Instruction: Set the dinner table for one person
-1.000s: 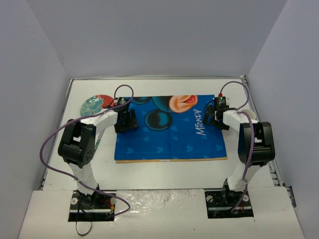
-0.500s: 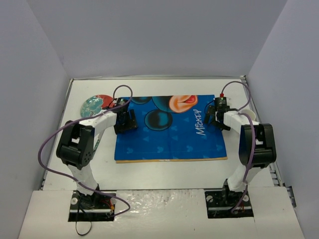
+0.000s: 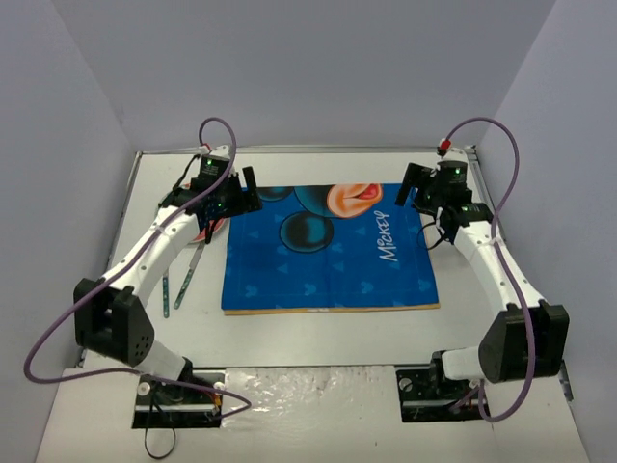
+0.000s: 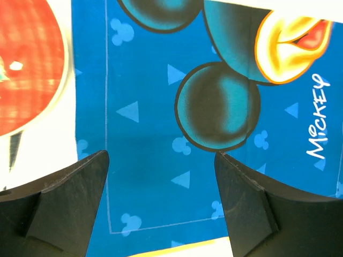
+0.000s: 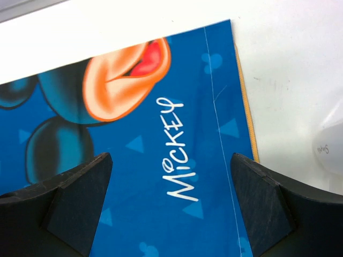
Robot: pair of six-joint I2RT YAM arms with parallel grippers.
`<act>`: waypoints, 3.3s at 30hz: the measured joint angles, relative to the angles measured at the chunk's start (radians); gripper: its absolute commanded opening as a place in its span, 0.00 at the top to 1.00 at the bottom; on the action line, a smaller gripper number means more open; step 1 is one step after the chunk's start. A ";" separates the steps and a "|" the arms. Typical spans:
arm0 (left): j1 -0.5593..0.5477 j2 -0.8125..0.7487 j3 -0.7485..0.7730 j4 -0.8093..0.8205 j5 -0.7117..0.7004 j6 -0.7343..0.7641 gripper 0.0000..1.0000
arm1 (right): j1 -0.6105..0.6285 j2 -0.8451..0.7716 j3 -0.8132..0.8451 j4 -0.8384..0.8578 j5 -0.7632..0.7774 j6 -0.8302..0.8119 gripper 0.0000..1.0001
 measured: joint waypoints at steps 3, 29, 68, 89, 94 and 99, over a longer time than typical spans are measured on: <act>0.005 -0.047 -0.002 -0.008 -0.003 0.031 0.13 | 0.000 -0.048 -0.006 -0.009 -0.024 -0.006 0.10; 0.029 -0.292 -0.428 0.138 0.090 0.067 0.03 | -0.075 0.138 -0.232 -0.049 -0.001 0.120 0.09; 0.508 -0.055 -0.653 0.732 0.244 -0.423 0.06 | -0.074 -0.202 -0.197 0.113 -0.326 0.120 0.06; 0.725 0.117 -0.808 1.157 0.359 -0.600 0.23 | -0.041 -0.247 -0.224 0.112 -0.401 0.090 0.06; 0.725 0.160 -0.809 1.230 0.375 -0.632 0.25 | -0.041 -0.247 -0.224 0.112 -0.401 0.090 0.06; 0.709 0.220 -0.795 1.308 0.380 -0.659 0.30 | -0.041 -0.246 -0.224 0.111 -0.401 0.090 0.06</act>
